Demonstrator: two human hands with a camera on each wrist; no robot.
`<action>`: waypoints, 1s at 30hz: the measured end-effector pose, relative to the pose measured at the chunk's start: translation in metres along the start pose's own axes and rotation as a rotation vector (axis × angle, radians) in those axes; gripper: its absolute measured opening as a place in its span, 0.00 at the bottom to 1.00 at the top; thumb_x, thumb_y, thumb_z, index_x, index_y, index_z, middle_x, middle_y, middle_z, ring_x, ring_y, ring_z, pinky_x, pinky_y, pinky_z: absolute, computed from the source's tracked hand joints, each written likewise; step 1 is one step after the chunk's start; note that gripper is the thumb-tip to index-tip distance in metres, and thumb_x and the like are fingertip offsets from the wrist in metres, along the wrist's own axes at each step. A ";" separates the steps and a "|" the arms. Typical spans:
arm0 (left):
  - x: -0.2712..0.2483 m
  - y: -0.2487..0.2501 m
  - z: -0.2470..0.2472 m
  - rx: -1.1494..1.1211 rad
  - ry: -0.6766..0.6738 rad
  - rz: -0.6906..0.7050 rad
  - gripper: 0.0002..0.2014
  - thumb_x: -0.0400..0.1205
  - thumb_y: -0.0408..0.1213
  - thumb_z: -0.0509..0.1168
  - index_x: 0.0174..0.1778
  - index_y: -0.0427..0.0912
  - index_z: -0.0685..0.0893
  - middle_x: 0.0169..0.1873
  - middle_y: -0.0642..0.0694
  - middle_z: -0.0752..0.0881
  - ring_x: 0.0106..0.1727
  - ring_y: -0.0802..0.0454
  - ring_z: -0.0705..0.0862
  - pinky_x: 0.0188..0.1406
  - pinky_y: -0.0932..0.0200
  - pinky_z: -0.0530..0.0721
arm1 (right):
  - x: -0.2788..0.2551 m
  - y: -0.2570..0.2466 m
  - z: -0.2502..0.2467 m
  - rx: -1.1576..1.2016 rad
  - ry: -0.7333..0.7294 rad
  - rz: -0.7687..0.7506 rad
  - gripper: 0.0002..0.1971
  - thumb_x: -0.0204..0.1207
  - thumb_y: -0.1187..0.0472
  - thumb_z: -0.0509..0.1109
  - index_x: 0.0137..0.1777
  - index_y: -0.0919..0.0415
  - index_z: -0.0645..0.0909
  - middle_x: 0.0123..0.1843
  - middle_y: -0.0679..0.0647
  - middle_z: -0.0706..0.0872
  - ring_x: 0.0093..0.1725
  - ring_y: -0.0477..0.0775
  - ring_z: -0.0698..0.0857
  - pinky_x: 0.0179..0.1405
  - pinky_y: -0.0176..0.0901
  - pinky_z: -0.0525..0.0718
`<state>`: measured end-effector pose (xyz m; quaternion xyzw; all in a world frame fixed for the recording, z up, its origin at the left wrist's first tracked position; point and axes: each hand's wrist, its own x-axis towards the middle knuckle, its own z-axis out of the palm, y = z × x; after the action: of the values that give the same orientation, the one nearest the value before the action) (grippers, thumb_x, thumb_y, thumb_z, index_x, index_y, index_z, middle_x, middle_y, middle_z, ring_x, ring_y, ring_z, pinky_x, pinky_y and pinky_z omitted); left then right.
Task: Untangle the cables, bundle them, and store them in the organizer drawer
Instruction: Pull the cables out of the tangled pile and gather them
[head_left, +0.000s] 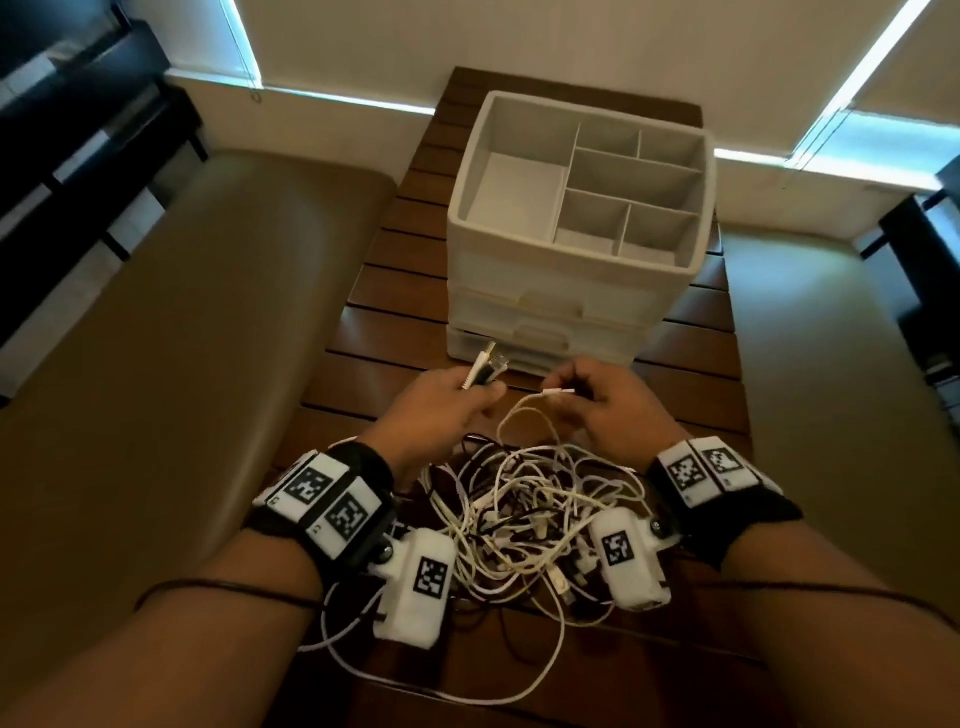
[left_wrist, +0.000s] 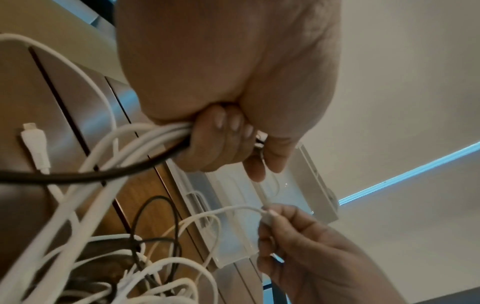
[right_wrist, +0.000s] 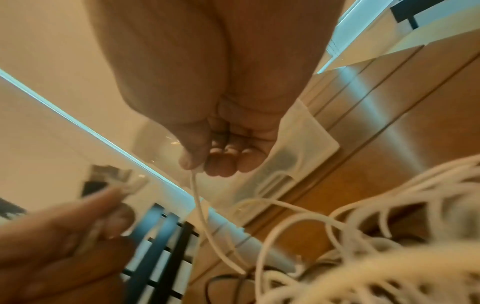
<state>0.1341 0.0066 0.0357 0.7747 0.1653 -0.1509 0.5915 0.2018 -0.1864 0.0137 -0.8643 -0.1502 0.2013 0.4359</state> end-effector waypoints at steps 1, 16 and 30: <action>-0.003 0.003 -0.001 -0.019 0.007 0.021 0.10 0.85 0.47 0.63 0.39 0.49 0.83 0.14 0.61 0.74 0.19 0.63 0.69 0.20 0.67 0.67 | -0.008 -0.009 -0.005 0.033 -0.007 -0.022 0.04 0.79 0.60 0.71 0.45 0.49 0.83 0.41 0.52 0.89 0.41 0.53 0.88 0.43 0.47 0.88; -0.060 0.038 0.004 -0.479 -0.203 0.058 0.17 0.84 0.50 0.60 0.34 0.43 0.78 0.23 0.51 0.76 0.19 0.60 0.72 0.16 0.68 0.70 | -0.066 -0.063 0.017 0.422 -0.063 -0.026 0.12 0.78 0.57 0.72 0.55 0.62 0.76 0.46 0.64 0.87 0.44 0.59 0.87 0.43 0.52 0.86; -0.065 0.030 -0.001 -0.465 0.147 0.038 0.18 0.71 0.58 0.75 0.33 0.47 0.82 0.23 0.52 0.72 0.25 0.55 0.67 0.25 0.59 0.65 | -0.080 -0.041 0.030 0.011 -0.252 -0.201 0.11 0.81 0.53 0.66 0.35 0.43 0.80 0.34 0.47 0.84 0.38 0.47 0.82 0.45 0.51 0.82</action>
<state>0.0886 -0.0052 0.0898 0.6294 0.2238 -0.0407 0.7431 0.1141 -0.1766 0.0483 -0.8104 -0.2885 0.2643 0.4362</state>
